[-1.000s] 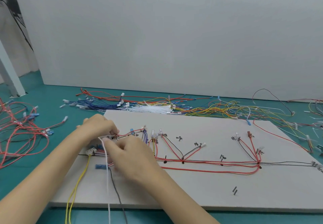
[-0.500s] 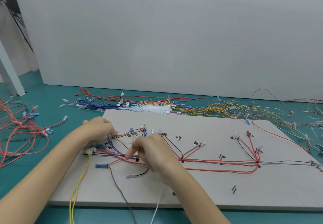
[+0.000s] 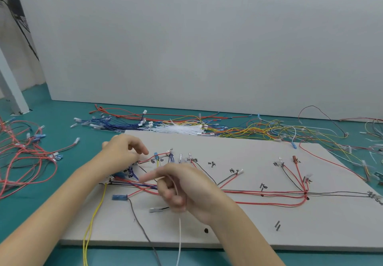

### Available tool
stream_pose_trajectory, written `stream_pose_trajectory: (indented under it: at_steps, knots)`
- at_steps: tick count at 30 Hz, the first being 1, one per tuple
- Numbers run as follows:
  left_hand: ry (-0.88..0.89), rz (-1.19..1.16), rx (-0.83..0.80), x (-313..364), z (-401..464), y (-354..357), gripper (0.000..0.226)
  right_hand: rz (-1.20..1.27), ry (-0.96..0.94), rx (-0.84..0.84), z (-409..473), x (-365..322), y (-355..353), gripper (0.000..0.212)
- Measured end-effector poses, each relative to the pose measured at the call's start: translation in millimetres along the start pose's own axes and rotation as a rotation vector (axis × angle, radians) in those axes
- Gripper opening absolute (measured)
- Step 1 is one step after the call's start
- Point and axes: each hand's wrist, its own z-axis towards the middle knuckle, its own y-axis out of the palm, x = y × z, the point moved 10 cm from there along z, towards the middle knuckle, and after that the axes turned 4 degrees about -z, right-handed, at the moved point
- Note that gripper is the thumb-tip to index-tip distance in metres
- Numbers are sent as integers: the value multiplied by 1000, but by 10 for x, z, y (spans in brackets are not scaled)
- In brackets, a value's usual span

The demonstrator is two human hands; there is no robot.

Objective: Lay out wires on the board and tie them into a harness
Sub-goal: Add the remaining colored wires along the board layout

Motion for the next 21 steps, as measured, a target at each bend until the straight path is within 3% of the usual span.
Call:
stream_pose_trajectory:
  at_steps: [4,10,12,17,21]
  knots:
    - [68,87,-14,139,-60,45,33,252,-65,-49,-43,-213,-101,36]
    - [177,0,111,197,-163,-65,40,-229,-32,111,-250,-285,-391,32]
    - [200,8,122,230,-183,-45,39,-262,-70,115,-299,-368,-399,28]
    - [189,-75,125,191,-248,33,28,-122,-132,62,-343,-475,-347,27]
    - [172,-117,114,129,-237,20,26,268,-117,-169,-348,-426,-51,35]
